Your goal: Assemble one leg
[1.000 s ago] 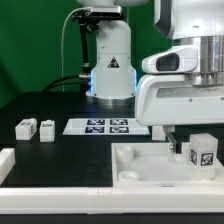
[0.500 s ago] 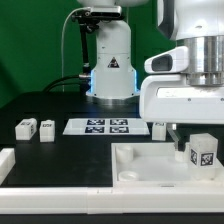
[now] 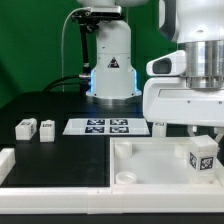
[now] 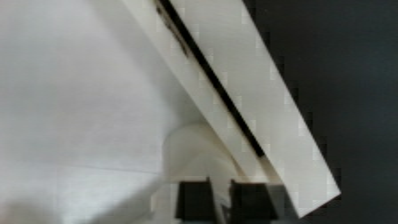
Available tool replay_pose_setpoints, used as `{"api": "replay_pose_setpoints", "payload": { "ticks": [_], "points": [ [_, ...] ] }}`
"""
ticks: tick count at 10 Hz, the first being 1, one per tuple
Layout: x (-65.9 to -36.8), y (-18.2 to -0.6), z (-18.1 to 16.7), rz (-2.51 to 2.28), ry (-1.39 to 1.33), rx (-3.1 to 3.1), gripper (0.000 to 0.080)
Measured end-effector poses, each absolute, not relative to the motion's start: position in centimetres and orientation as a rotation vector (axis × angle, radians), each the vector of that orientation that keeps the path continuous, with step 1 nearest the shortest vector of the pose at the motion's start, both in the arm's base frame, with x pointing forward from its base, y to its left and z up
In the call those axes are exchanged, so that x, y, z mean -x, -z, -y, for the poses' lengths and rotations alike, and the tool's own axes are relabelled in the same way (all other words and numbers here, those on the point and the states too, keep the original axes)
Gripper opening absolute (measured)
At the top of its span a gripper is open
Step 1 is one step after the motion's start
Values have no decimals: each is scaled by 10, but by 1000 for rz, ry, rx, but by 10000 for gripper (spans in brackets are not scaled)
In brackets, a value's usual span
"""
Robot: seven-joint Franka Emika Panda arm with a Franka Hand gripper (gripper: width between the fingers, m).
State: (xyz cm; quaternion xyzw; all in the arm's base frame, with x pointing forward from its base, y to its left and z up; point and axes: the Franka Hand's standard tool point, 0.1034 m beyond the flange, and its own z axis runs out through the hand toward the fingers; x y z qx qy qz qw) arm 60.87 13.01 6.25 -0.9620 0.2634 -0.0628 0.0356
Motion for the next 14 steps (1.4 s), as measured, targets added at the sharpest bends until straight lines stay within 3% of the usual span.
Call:
{"api": "replay_pose_setpoints", "payload": {
  "ticks": [1,9,10,11,12,13,14],
  "points": [
    [-606,-61,-130,-809,176,2960,24],
    [-604,-59,-130,-809,165,2963,20],
    [-603,-59,-129,-795,165,2969,134],
    [-602,-59,-127,-775,165,2977,310],
    [-602,-61,-126,-757,166,2982,310],
    [-598,-63,-124,-741,163,2987,510],
    [-596,-65,-123,-726,162,2990,605]
  ]
}}
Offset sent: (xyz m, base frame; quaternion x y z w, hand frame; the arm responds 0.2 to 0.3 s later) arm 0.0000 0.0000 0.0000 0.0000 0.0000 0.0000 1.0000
